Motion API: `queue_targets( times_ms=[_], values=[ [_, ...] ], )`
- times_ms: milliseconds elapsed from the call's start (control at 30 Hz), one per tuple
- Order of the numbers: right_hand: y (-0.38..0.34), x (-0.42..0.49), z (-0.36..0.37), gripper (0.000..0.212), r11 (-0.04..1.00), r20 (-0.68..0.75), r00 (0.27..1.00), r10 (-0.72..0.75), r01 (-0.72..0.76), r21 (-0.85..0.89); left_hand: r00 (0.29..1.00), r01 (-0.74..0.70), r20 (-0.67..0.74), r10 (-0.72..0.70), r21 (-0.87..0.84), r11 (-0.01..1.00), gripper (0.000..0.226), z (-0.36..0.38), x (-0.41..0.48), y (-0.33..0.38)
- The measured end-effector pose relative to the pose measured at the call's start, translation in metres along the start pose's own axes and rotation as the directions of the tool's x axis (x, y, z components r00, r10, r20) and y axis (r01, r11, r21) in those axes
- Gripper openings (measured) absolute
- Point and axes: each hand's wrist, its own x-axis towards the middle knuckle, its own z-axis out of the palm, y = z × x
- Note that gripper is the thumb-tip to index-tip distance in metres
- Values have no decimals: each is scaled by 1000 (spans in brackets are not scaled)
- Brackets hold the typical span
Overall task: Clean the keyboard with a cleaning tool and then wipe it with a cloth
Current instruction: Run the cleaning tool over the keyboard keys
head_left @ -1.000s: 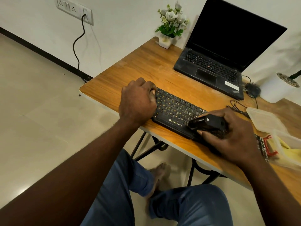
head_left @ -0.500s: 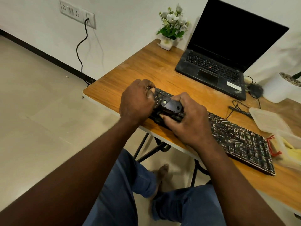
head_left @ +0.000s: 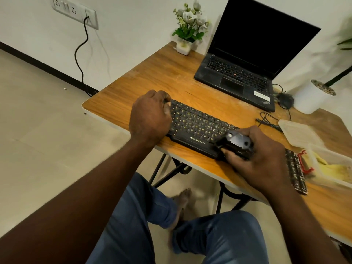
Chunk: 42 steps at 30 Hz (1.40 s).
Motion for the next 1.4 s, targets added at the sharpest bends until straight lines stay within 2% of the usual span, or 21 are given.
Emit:
queue_targets(
  times_ms=[300, 433, 600, 700, 933, 1100, 1267, 1400],
  values=[
    [-57, 54, 59, 38, 976, -5, 984, -179, 178, 128, 999, 22, 42, -22, -2, 1000, 22, -2, 1, 1],
    [-36, 38, 36, 40, 985, 42, 991, -126, 121, 122, 999, 19, 35, -19, -13, 1000, 21, -1, 1, 1],
    [10, -1, -15, 44, 997, 67, 996, 50, -54, 53, 1000, 2, 10, -2, -11, 1000, 20, 0, 0, -1],
    [20, -11, -26, 46, 994, 55, 993, 104, -106, 32, 1000, -3, 7, 3, 6, 1000, 20, 0, 0, -1],
    [0, 24, 4, 41, 985, 73, 997, 12, -24, 169, 999, 5, 34, -5, -2, 1000, 20, -2, -1, 2],
    [9, 48, 2, 44, 989, 109, 994, 18, -34, 144, 1000, 5, 31, -5, -14, 1000, 19, -3, 0, 1],
    [9, 52, -5, 41, 979, 266, 962, -59, 4, 202, 1000, 1, 24, -1, -20, 1000, 20, -2, 0, 1],
    [10, 62, -2, 41, 987, 217, 975, -47, 12, 161, 1000, -8, 22, 9, -23, 1000, 20, -2, 0, 1]
  ],
)
